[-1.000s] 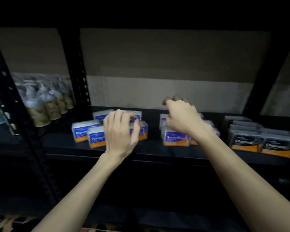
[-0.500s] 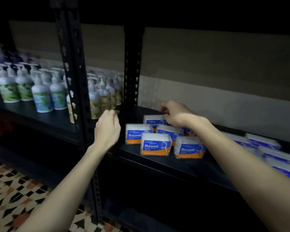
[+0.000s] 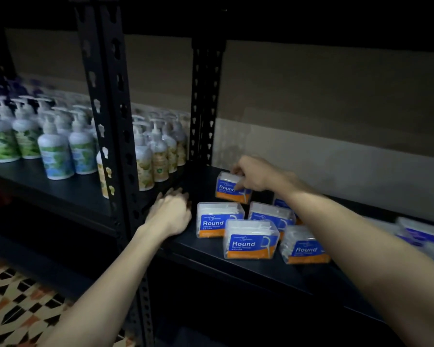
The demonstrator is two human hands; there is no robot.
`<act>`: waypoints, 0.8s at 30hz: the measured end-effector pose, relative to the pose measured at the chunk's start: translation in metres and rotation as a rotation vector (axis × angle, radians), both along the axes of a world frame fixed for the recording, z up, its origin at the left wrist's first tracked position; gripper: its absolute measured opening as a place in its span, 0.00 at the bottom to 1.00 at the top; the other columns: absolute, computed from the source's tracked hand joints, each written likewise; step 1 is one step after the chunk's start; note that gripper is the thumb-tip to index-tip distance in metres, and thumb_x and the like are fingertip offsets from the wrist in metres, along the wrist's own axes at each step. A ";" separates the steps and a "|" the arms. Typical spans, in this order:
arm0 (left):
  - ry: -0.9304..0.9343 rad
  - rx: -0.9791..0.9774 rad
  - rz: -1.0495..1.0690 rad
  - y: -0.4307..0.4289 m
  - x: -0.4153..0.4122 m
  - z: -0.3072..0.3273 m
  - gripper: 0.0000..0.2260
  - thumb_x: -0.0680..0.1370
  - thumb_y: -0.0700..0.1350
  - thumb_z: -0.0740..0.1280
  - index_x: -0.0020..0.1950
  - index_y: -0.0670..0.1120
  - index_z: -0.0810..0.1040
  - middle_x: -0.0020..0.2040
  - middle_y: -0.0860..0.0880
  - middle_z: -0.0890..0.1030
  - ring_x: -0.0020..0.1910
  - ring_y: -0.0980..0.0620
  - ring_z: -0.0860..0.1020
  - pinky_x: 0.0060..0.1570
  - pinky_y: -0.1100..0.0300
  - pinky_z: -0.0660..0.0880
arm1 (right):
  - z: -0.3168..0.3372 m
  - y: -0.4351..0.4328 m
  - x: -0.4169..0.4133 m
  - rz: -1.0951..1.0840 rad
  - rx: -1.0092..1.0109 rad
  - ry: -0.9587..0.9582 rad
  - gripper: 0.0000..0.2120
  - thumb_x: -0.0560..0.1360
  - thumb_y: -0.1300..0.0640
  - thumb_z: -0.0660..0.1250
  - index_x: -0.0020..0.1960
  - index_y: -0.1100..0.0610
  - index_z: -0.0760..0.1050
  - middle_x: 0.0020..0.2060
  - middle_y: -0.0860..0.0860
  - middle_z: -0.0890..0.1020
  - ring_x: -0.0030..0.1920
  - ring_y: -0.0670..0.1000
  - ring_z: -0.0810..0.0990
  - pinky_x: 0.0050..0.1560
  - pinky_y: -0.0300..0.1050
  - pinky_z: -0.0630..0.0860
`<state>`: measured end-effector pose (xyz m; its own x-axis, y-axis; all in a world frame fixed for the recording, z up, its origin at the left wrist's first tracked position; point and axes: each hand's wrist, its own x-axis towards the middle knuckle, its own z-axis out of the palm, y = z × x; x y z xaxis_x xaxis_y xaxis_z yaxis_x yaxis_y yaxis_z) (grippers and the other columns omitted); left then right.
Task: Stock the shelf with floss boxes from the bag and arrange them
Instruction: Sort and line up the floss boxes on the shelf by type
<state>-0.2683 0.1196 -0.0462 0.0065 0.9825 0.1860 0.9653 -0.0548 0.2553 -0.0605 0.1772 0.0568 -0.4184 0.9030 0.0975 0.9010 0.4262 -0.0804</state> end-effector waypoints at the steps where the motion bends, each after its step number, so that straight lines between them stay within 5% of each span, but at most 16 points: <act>1: 0.002 -0.006 -0.005 0.001 0.000 -0.001 0.21 0.83 0.50 0.54 0.74 0.45 0.68 0.78 0.45 0.63 0.78 0.45 0.57 0.75 0.48 0.54 | 0.000 0.004 -0.004 0.000 0.003 -0.001 0.20 0.68 0.53 0.78 0.58 0.56 0.80 0.55 0.55 0.83 0.53 0.55 0.82 0.56 0.48 0.78; 12: -0.010 -0.025 -0.023 0.005 -0.003 -0.006 0.22 0.83 0.49 0.55 0.76 0.45 0.65 0.79 0.45 0.60 0.78 0.44 0.56 0.76 0.48 0.53 | 0.002 0.011 -0.012 -0.044 -0.102 0.020 0.22 0.68 0.54 0.79 0.60 0.59 0.79 0.56 0.56 0.84 0.55 0.55 0.81 0.59 0.48 0.77; 18: -0.020 -0.012 -0.016 0.007 -0.003 -0.005 0.21 0.83 0.48 0.56 0.75 0.45 0.67 0.78 0.45 0.62 0.78 0.44 0.58 0.75 0.49 0.55 | 0.017 0.001 0.006 -0.092 -0.110 0.054 0.34 0.71 0.50 0.76 0.72 0.60 0.69 0.66 0.57 0.78 0.65 0.57 0.77 0.67 0.51 0.72; 24: -0.016 0.006 -0.014 0.002 0.000 -0.002 0.19 0.83 0.48 0.56 0.71 0.43 0.72 0.75 0.43 0.68 0.76 0.42 0.61 0.73 0.48 0.59 | 0.052 -0.020 0.062 -0.407 -0.432 -0.342 0.25 0.69 0.58 0.77 0.64 0.59 0.77 0.60 0.56 0.80 0.59 0.58 0.79 0.55 0.57 0.79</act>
<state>-0.2682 0.1217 -0.0477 0.0171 0.9811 0.1926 0.9601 -0.0699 0.2707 0.0012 0.1571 0.1088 0.0192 0.9232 -0.3839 0.9877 0.0421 0.1506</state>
